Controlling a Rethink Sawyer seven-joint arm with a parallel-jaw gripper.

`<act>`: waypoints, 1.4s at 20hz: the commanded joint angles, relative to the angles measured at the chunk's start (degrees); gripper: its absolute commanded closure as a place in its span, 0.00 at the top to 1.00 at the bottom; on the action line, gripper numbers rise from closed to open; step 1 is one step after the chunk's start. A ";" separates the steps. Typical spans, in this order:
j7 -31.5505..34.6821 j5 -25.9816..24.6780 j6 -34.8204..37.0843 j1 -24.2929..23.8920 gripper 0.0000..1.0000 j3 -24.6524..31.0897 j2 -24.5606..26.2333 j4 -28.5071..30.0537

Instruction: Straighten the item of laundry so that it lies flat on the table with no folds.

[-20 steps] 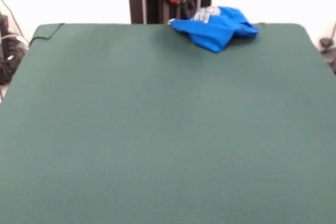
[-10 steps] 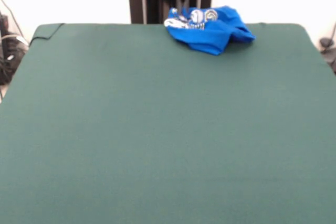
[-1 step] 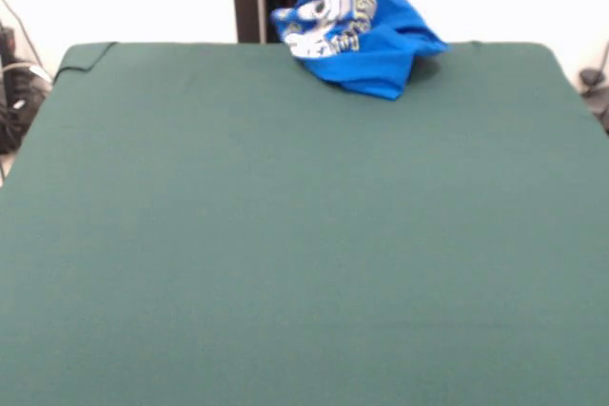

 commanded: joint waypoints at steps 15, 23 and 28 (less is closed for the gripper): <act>-40.56 28.57 38.12 -36.81 0.00 52.56 -45.03 8.94; -50.14 35.33 47.88 -37.07 0.00 54.91 -47.65 0.03; -47.17 33.44 54.67 -34.68 0.00 55.54 -42.54 -8.61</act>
